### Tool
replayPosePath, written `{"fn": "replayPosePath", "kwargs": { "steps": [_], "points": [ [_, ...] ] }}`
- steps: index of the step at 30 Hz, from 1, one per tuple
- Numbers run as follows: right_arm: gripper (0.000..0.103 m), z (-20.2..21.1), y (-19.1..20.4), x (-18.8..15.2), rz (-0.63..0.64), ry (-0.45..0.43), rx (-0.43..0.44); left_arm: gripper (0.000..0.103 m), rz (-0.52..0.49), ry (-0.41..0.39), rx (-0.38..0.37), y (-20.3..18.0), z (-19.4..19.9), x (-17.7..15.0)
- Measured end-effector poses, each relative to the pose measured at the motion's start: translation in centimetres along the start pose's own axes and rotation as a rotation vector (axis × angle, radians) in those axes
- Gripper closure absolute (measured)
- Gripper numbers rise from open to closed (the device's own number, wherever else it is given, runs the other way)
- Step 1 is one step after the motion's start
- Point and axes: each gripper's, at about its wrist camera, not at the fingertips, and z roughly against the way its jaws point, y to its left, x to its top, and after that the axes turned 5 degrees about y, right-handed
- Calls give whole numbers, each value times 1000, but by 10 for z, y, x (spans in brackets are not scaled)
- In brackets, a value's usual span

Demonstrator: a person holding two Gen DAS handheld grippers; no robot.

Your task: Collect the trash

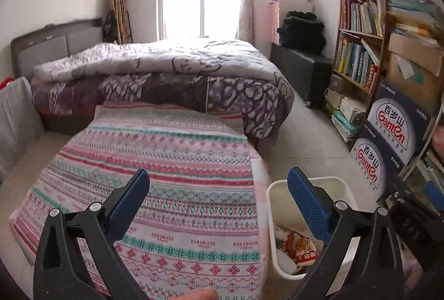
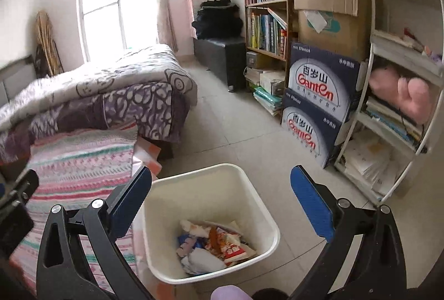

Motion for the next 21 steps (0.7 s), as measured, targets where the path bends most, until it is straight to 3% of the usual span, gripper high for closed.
{"fn": "replayPosePath", "kwargs": {
  "steps": [21],
  "points": [
    [7,0,16,-8,43,-25,17,6,-1,19,7,9,-7,-4]
  ]
}}
